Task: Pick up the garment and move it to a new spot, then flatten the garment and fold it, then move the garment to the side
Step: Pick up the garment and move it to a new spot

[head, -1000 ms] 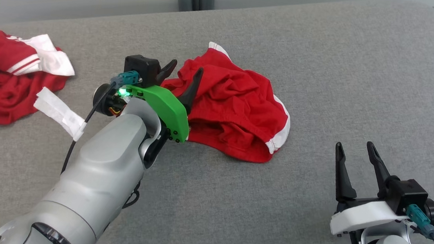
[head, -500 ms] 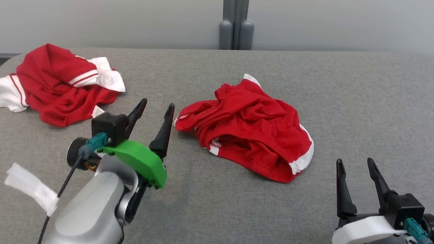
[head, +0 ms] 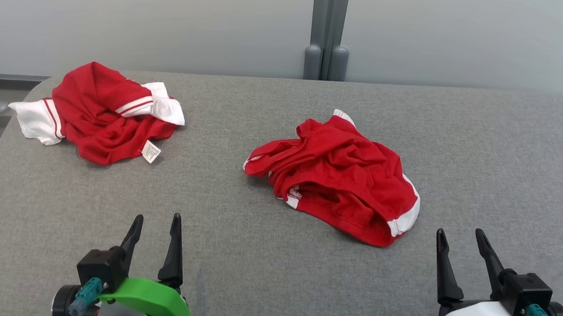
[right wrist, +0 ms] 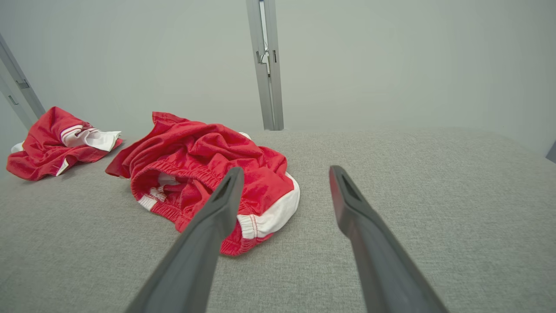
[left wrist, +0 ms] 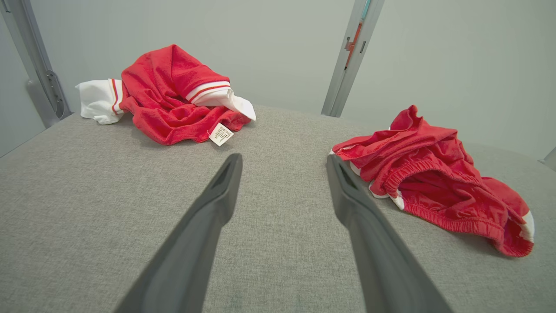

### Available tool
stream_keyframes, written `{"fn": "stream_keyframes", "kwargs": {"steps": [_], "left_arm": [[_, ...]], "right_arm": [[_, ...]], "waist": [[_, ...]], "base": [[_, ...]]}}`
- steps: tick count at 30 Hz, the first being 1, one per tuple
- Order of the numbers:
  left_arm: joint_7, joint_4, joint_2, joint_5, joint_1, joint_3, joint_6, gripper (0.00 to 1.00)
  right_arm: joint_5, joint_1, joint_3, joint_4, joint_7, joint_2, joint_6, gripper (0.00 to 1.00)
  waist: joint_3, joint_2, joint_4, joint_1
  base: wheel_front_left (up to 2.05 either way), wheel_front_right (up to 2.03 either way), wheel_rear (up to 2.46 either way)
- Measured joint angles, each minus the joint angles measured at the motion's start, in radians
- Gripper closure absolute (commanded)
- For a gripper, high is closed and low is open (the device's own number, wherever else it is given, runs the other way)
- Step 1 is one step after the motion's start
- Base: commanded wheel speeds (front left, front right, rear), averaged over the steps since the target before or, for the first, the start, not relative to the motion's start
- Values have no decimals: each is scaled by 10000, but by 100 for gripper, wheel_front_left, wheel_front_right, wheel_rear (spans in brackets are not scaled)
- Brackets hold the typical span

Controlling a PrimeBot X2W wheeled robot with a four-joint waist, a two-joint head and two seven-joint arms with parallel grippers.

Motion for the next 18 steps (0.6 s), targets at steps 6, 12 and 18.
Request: {"fn": "stream_keyframes", "kwargs": {"steps": [6,12,18], "left_arm": [[0,-178,-222,579,408,401,-153,0],[0,-142,-339,882,448,579,-328,0],[0,-40,-428,1057,463,713,-433,0]], "right_arm": [[94,85,211,-42,0,-2,0,0],[138,146,284,4,0,0,0,0],[138,153,322,42,0,0,0,0]], "waist": [[-61,0,-103,0],[-71,0,-105,0],[-109,0,-97,0]], "base": [[0,0,0],[0,0,0],[0,0,0]]}}
